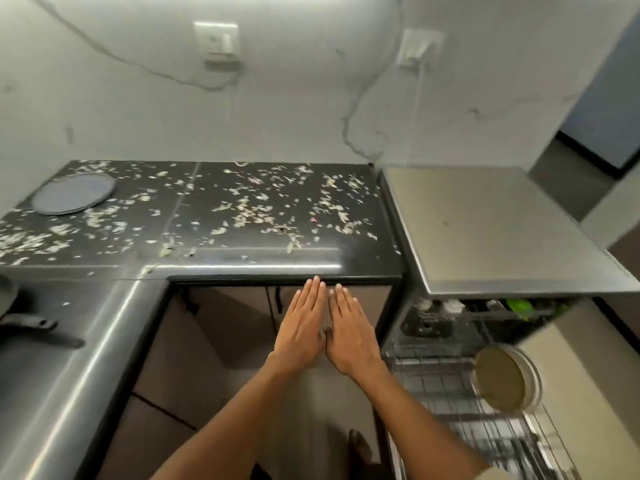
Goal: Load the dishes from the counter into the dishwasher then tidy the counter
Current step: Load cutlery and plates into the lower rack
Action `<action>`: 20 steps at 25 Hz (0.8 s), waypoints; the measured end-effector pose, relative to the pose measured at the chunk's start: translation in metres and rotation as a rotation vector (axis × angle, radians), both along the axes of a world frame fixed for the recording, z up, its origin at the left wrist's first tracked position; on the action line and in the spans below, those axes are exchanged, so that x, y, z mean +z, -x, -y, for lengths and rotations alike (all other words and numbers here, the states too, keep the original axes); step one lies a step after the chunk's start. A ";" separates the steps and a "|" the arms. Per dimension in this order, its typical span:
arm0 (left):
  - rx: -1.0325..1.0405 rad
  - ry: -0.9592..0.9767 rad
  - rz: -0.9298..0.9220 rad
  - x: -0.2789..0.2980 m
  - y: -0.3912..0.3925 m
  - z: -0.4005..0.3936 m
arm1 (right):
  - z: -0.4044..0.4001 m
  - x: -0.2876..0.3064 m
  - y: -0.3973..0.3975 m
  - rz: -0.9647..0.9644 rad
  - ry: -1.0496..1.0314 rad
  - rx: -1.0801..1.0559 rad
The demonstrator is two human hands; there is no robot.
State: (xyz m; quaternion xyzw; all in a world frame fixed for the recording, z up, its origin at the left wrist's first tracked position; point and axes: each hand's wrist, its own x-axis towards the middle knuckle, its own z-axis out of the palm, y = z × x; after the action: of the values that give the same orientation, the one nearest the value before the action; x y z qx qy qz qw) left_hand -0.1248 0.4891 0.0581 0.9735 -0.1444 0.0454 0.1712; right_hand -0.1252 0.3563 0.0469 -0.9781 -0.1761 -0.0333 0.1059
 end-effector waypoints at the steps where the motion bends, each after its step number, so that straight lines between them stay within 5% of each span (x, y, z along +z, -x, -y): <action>1: 0.036 0.023 0.006 0.003 -0.001 -0.017 | -0.017 0.006 -0.007 0.016 -0.005 0.040; 20: 0.738 -0.022 -0.046 0.012 -0.153 -0.249 | -0.289 0.045 -0.248 -0.020 -0.048 0.728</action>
State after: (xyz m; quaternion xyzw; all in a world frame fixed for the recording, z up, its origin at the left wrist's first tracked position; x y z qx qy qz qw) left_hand 0.0282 0.7385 0.0702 0.9626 0.2199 0.0805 0.1361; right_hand 0.1228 0.6455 0.0922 -0.8489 -0.5107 0.0121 0.1357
